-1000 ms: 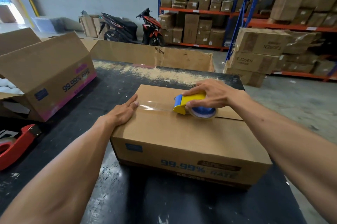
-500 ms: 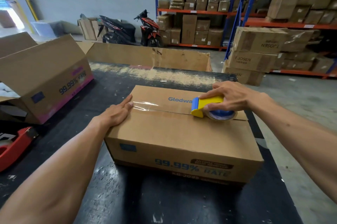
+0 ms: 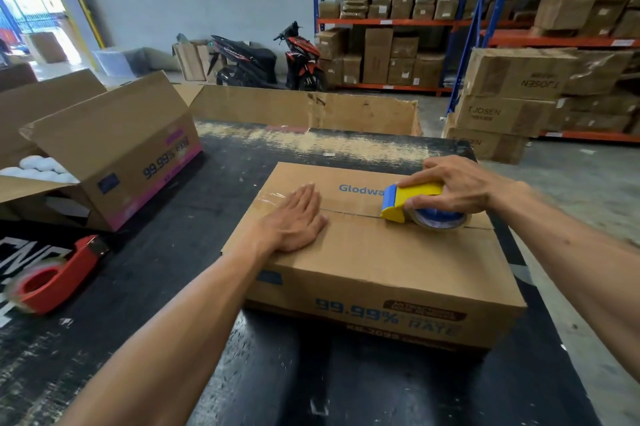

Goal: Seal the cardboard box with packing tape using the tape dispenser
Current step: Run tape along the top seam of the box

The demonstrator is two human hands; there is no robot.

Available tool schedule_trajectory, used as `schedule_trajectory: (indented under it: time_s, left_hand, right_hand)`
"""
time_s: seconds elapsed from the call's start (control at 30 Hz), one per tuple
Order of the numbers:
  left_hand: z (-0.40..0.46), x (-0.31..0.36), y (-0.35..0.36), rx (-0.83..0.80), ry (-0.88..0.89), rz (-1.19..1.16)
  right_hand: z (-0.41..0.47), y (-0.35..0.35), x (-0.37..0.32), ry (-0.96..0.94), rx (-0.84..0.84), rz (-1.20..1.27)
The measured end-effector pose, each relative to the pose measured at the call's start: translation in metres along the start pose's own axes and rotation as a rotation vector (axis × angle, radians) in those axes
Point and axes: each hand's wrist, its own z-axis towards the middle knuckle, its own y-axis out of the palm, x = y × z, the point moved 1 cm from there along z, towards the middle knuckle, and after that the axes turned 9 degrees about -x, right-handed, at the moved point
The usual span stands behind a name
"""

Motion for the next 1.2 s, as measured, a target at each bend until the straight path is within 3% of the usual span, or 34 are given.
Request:
schedule_trajectory:
  time_s: [0.13, 0.37, 0.63, 1.2]
  left_hand:
    - [0.007, 0.051, 0.008, 0.018, 0.097, 0.048]
    - [0.009, 0.067, 0.011, 0.037, 0.050, 0.025]
    - [0.008, 0.062, 0.012, 0.061, 0.144, 0.022]
    - [0.013, 0.061, 0.014, 0.066, 0.147, 0.013]
  right_hand:
    - [0.000, 0.000, 0.002, 0.000, 0.003, -0.007]
    - [0.003, 0.001, 0.003, -0.012, 0.011, 0.003]
    - [0.011, -0.006, -0.005, -0.016, -0.044, -0.113]
    - [-0.038, -0.011, 0.032, 0.015, -0.034, -0.042]
